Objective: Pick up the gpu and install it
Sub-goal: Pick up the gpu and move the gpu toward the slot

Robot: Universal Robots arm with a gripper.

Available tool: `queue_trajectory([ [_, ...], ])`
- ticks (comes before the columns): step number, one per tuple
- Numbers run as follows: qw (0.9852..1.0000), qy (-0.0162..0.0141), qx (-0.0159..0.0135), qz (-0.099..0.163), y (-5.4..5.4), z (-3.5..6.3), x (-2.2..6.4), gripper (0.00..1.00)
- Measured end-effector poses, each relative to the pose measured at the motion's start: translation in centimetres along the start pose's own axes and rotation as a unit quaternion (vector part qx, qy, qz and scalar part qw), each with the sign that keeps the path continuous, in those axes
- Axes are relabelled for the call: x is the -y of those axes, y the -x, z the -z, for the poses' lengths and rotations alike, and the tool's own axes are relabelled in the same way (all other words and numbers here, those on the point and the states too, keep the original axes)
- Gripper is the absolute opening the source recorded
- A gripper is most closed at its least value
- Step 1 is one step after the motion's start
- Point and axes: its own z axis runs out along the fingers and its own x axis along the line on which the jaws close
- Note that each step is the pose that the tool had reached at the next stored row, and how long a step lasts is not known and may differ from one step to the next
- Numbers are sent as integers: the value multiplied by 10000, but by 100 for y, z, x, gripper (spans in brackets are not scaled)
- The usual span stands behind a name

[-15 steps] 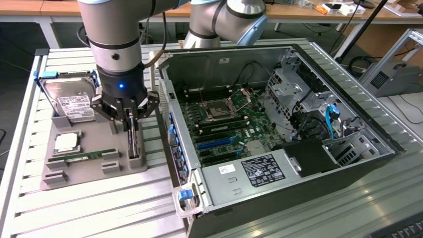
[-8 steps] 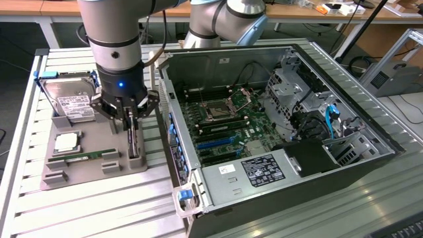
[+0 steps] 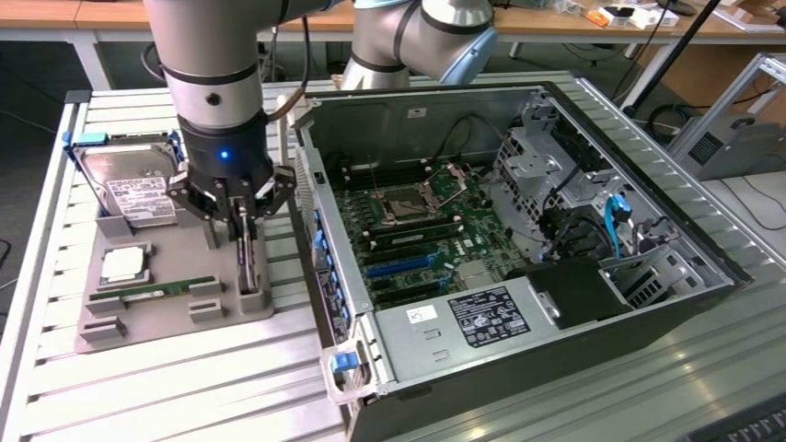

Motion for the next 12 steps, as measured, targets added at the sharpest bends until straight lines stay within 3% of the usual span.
queue_trajectory([
  [12,10000,5,0,0,1,155,5,27],
])
